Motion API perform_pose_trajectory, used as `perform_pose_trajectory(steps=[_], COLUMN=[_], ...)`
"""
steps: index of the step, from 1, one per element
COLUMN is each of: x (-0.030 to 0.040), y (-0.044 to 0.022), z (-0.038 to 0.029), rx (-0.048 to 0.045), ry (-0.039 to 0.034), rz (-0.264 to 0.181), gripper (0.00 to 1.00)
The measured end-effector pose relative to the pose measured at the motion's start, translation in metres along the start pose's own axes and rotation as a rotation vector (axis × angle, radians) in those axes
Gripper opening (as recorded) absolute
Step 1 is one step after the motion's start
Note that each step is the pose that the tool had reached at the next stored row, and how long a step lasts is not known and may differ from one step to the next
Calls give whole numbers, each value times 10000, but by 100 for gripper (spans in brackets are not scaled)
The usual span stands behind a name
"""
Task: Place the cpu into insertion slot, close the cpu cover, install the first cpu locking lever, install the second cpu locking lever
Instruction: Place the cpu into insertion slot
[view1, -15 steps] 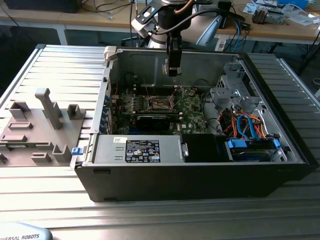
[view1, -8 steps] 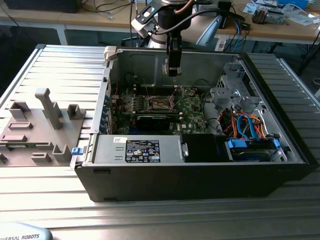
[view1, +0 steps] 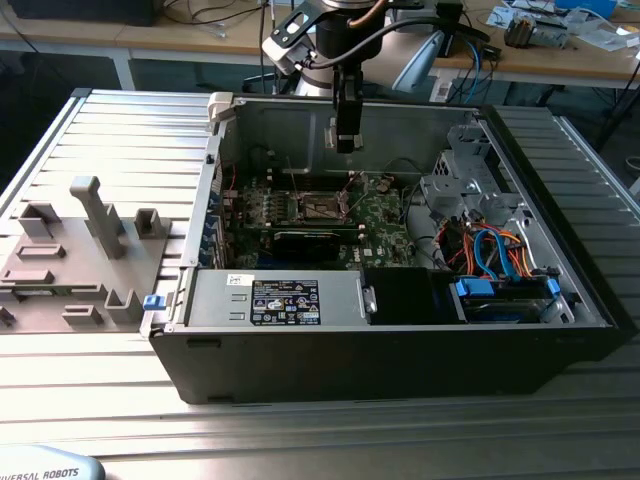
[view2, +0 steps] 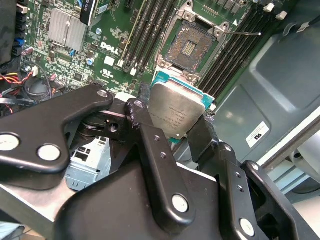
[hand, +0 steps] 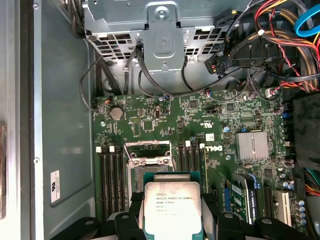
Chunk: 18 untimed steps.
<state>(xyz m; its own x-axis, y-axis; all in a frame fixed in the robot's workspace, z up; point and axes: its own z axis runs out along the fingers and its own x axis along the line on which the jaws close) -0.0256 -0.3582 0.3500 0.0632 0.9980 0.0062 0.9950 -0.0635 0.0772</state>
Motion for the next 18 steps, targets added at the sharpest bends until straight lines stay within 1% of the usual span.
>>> perform_pose_trajectory(steps=[18], x=[0], y=[0], z=[0], rx=[-1], ry=[-15], rz=[186], gripper=[54])
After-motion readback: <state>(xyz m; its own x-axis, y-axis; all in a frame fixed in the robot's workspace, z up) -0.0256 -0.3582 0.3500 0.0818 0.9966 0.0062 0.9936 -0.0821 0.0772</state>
